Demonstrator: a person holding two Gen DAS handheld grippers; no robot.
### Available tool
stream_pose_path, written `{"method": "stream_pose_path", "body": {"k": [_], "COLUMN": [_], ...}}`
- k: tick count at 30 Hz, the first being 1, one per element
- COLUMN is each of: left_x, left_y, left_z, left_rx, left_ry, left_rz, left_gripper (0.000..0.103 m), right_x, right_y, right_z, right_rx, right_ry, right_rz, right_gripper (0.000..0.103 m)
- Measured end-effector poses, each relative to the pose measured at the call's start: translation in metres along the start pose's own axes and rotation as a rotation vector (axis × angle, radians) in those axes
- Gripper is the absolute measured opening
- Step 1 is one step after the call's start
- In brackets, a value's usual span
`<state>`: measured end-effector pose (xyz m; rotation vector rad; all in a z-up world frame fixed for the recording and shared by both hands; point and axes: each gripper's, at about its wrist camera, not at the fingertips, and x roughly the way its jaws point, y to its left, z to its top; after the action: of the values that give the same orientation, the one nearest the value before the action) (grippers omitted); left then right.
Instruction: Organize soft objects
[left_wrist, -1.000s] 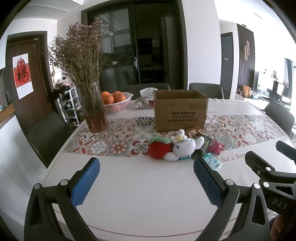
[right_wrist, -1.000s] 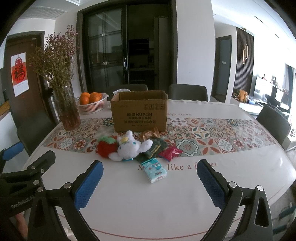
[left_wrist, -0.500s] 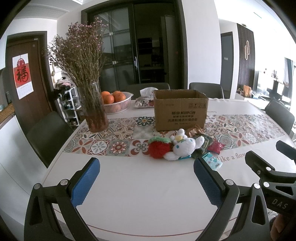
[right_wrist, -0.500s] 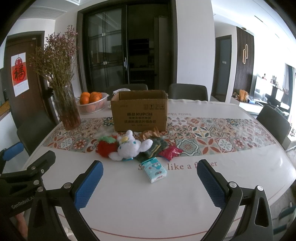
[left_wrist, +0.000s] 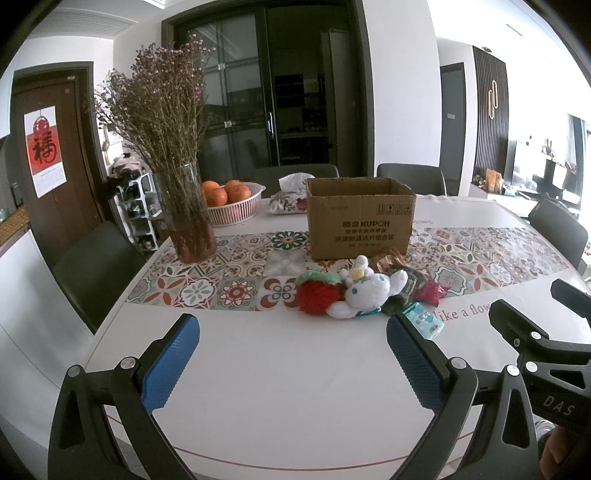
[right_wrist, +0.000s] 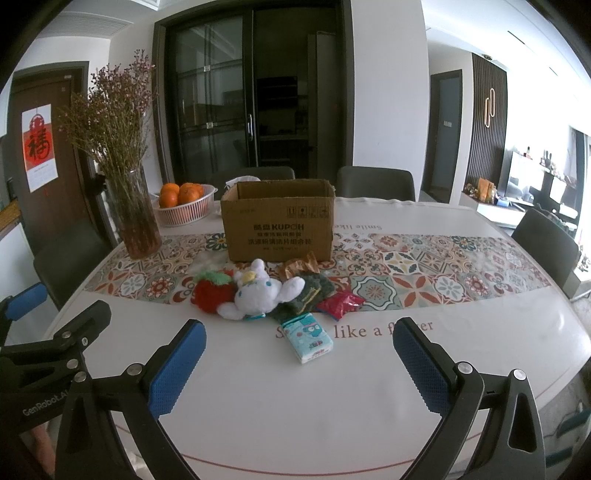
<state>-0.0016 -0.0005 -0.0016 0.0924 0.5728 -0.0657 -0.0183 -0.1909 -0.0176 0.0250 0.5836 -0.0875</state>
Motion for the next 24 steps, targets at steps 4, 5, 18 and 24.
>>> {"method": "stream_pose_path", "body": {"k": [4,5,18,24], "left_x": [0.0,-0.0004,-0.0004,-0.0001], "left_y": [-0.0002,-0.0003,-0.001,-0.001], "left_z": [0.0,-0.0004,-0.0019,-0.0014], "left_rx": [0.0,0.0,0.001,0.0], "left_ry": [0.0,0.0,0.002,0.004], "left_rz": [0.001,0.0,-0.001,-0.001], "left_gripper": [0.103,0.103,0.103,0.103], "right_x": [0.0,0.0,0.0006,0.0018], "right_y": [0.0003,0.0004,-0.0005,-0.0001], "right_z": [0.0,0.0,-0.0003,-0.0022], "right_rx": [0.0,-0.001,-0.001,-0.001], "right_ry": [0.0,0.0,0.004,0.007], "right_rz": [0.0,0.0,0.0,0.0], "right_gripper": [0.102,0.102,0.102,0.102]}}
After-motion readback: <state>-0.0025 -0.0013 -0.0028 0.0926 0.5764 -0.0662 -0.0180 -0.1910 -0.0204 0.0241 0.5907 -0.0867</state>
